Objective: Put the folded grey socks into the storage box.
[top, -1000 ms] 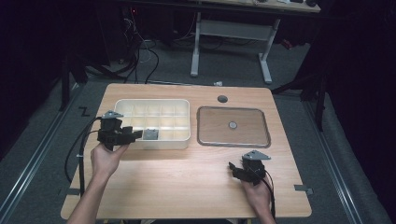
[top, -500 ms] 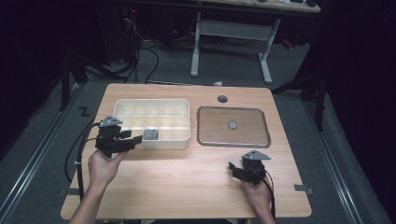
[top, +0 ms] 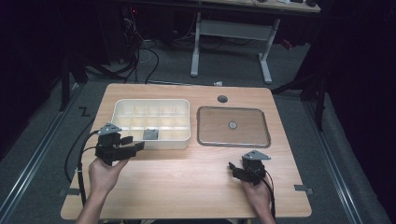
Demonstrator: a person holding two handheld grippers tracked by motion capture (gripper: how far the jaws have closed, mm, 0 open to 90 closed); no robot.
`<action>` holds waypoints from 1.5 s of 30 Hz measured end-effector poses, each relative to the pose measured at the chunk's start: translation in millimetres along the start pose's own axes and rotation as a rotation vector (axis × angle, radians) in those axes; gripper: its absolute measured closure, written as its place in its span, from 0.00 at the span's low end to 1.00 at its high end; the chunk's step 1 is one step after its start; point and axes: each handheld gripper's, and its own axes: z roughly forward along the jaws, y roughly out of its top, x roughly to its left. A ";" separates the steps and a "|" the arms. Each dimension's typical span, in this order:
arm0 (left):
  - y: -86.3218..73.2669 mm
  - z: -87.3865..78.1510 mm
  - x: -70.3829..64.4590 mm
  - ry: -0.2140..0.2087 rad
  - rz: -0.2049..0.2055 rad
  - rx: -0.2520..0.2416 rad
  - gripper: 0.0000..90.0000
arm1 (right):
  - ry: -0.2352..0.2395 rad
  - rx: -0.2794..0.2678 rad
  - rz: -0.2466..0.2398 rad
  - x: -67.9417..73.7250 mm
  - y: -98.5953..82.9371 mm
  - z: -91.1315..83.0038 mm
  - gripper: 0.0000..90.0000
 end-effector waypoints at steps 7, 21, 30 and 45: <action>-5.6 -3.3 1.8 -0.018 -0.038 0.000 0.47 | 0.000 0.000 0.000 0.0 0.0 0.0 0.40; -24.5 -0.9 7.0 -0.017 -0.046 0.020 0.46 | 0.000 0.000 0.000 0.0 0.0 0.0 0.40; -38.2 5.6 12.2 -0.004 -0.064 0.043 0.46 | 0.000 0.000 0.000 0.0 0.0 0.0 0.40; -55.8 16.2 19.8 0.018 -0.073 0.061 0.45 | 0.000 0.000 0.000 0.0 0.0 0.0 0.40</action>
